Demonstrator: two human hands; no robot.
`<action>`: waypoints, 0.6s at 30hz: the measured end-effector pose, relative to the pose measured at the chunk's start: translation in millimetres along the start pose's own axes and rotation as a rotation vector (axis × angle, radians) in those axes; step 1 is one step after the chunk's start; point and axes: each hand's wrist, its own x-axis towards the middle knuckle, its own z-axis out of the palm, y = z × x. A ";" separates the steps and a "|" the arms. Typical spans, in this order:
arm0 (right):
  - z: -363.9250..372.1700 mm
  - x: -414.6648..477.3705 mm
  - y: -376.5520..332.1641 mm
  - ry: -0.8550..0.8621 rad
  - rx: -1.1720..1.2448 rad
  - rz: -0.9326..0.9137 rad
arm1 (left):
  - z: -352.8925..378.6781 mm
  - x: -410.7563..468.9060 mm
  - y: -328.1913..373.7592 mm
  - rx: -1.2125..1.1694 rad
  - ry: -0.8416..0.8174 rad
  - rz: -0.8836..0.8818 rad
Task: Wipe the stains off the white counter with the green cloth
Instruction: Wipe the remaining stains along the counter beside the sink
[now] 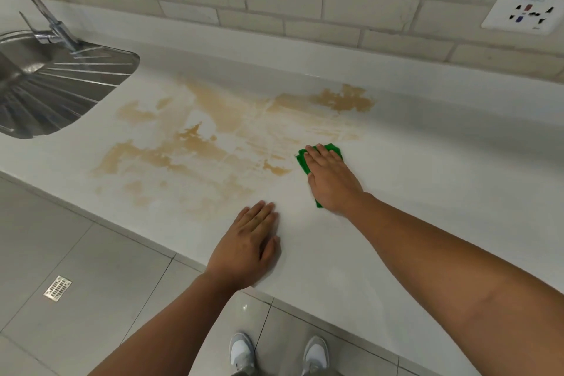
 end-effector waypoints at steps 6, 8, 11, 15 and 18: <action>9.3 -30.2 -38.3 -0.003 0.030 -0.247 | 2.6 0.6 -0.7 0.001 -0.011 -0.018; 10.9 -45.2 -33.1 -0.003 0.051 -0.281 | 1.7 -0.4 -0.2 0.023 -0.019 -0.020; 7.9 -64.3 -14.5 -0.014 0.066 -0.275 | 1.1 -0.5 0.6 0.032 -0.026 -0.025; 0.8 -69.9 16.3 -0.013 0.056 -0.214 | 2.1 -0.6 1.2 0.021 -0.018 -0.031; -4.2 -53.6 31.0 0.015 0.020 -0.133 | 3.8 -0.5 0.2 0.013 -0.007 -0.028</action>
